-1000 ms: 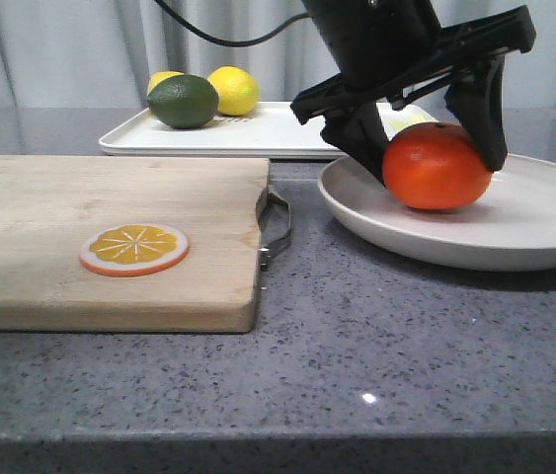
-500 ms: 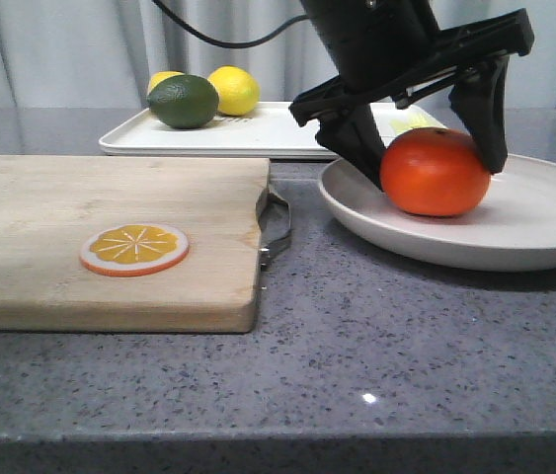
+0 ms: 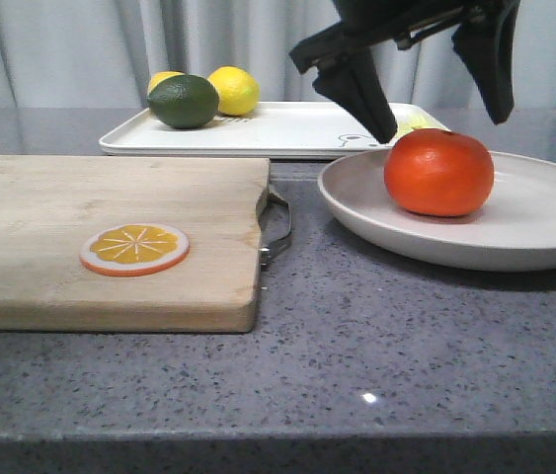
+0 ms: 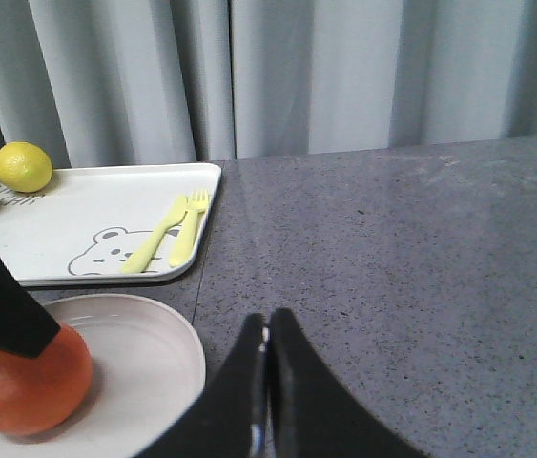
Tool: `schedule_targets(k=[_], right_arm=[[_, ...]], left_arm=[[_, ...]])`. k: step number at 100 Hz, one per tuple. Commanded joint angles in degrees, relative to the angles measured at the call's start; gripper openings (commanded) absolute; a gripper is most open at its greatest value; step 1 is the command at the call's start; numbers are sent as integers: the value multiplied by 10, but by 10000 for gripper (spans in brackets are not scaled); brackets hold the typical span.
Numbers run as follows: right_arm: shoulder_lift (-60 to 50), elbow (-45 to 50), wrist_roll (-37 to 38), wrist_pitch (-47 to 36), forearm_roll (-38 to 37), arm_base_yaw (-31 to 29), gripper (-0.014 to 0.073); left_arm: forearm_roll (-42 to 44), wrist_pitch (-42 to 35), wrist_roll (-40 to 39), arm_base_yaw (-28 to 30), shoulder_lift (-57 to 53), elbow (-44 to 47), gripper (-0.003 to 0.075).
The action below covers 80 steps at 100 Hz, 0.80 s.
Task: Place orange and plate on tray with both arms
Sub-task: 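Raise the left gripper away from the plate and withdraw it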
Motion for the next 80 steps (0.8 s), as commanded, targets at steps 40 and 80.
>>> schedule_targets(k=[40,80], right_arm=[[10,-21,-2,-44,-1,-2,-57],[10,-21,-2,-28,-1,-2,-57]], left_arm=[[85,61,-4,-4,-101,-108,363],[180,61,-4,20,-210,-106,40]])
